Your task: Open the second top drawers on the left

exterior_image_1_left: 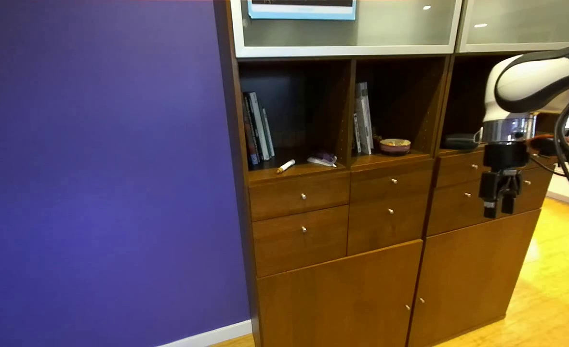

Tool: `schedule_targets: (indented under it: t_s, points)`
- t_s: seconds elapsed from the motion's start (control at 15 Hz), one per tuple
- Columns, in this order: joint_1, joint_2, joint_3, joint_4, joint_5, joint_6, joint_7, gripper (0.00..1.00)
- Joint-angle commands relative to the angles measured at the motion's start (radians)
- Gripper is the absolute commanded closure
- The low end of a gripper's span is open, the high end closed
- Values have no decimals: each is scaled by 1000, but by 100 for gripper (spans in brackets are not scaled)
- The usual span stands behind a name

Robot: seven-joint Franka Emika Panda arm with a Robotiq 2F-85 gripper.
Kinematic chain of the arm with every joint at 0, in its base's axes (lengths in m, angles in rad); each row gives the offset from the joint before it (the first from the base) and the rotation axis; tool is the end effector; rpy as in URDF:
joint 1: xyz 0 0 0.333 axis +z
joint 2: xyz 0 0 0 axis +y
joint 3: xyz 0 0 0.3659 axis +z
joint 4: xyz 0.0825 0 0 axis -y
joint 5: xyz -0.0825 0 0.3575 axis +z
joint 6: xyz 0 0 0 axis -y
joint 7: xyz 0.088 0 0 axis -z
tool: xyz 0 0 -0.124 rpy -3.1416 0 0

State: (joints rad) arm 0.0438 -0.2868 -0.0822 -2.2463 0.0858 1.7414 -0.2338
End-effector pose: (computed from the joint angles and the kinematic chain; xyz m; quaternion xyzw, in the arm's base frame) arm 0.3971 -0.0088 0.5082 -0.9887 -0.0879 0.1013 0.0669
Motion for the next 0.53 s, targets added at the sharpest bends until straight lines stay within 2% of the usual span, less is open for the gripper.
schedule_targets:
  t_s: [0.0,0.07,0.2,0.47]
  points:
    - [42,58,86,69,63,-84,105,0]
    - [19,28,75,24,24,-30,80,0]
    - [39,45,104,40,42,-47,103,0]
    - [35,51,97,51,43,-57,104,0]
